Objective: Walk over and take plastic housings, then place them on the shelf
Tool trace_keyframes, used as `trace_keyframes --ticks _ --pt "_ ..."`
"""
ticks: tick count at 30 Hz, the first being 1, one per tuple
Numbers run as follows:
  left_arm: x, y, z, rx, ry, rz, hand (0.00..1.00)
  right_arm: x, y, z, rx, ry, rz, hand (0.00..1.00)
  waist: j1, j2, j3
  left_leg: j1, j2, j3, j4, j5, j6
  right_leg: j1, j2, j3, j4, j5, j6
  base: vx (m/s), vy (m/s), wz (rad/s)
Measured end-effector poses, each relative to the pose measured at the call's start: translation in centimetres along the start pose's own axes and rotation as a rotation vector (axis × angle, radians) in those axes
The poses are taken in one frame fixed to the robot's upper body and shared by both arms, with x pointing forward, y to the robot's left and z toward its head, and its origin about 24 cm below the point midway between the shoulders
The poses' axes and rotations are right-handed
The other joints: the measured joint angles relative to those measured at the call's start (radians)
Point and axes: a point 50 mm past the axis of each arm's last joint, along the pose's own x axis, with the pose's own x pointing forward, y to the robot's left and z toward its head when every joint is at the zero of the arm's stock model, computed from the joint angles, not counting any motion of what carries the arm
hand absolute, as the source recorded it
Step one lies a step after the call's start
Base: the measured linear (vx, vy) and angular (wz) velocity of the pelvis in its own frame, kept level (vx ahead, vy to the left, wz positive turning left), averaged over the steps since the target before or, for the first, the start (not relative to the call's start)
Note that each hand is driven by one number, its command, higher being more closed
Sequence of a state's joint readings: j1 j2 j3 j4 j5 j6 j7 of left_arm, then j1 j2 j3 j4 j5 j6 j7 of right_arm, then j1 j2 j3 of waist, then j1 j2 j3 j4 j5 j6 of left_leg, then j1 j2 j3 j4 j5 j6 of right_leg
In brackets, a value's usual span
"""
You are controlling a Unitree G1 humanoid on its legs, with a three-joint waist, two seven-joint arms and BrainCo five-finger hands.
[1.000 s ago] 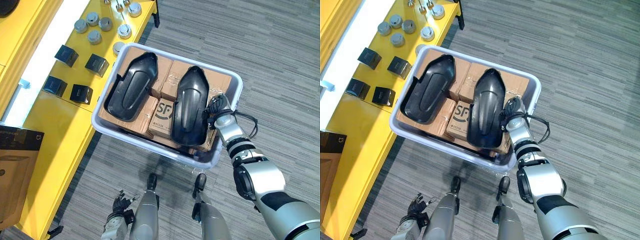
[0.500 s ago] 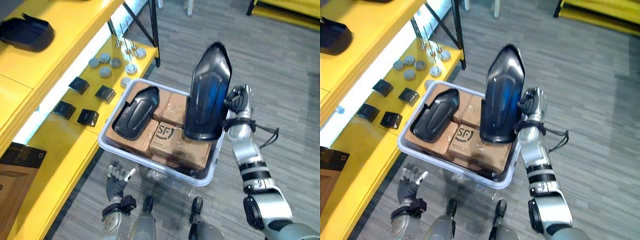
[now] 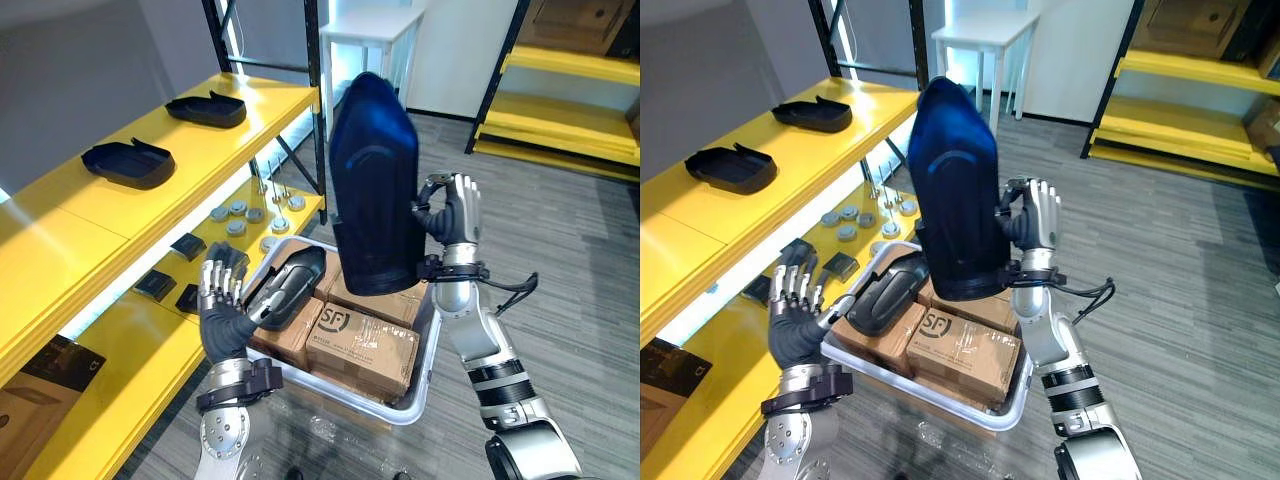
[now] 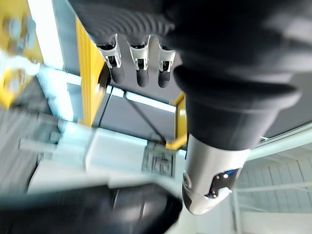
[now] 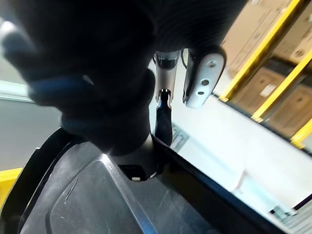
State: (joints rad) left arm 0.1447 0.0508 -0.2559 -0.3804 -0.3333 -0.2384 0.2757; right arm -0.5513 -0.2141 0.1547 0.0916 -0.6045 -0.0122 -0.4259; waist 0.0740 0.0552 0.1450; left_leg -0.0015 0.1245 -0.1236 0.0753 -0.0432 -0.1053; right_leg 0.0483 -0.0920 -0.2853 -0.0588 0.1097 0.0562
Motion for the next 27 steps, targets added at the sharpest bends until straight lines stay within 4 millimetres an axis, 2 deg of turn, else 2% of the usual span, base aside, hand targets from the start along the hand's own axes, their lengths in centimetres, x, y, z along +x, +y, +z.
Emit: trace_keyframes --ticks 5,14,21,22,27 --pt "0.5 -1.1 -2.1 -0.099 0.123 -0.073 0.0 -0.4 1.5 2.5 0.082 -0.059 0.031 1.0 -0.005 -0.016 -0.033 0.019 -0.001 -0.004 -0.034 0.021 0.0 0.004 -0.002 -0.004 -0.002 0.0 0.0 -0.01 0.002 0.05" --pt "1.6 -0.9 -4.0 -0.07 0.195 -0.016 0.0 -1.5 3.7 5.3 0.148 -0.134 0.11 1.0 -0.008 -0.022 -0.073 0.04 -0.002 -0.004 -0.043 0.024 0.0 0.022 -0.003 -0.004 -0.006 0.0 0.0 0.0 0.0 0.0" --pt "1.7 -0.3 -4.8 -0.049 0.23 0.045 0.0 -2.3 4.8 7.5 0.232 -0.188 0.149 1.0 -0.008 -0.024 -0.108 0.044 -0.002 -0.003 -0.052 0.026 0.001 0.025 -0.003 -0.004 -0.014 0.001 0.0 0.0 0.0 0.0" --pt "1.8 -0.1 -4.8 -0.046 0.228 0.067 1.0 -2.5 4.9 7.7 0.24 -0.196 0.159 1.0 -0.009 -0.025 -0.11 0.047 -0.002 -0.003 -0.053 0.026 0.001 0.028 -0.002 -0.004 -0.016 0.001 0.0 0.0 0.0 0.0" --pt "2.6 0.1 -5.1 -0.032 0.227 0.169 1.0 -3.0 5.5 8.4 0.275 -0.198 0.16 1.0 -0.01 -0.027 -0.112 0.054 -0.004 -0.018 -0.054 0.026 0.0 0.048 -0.003 -0.026 -0.023 0.001 0.001 0.01 0.011 0.1"
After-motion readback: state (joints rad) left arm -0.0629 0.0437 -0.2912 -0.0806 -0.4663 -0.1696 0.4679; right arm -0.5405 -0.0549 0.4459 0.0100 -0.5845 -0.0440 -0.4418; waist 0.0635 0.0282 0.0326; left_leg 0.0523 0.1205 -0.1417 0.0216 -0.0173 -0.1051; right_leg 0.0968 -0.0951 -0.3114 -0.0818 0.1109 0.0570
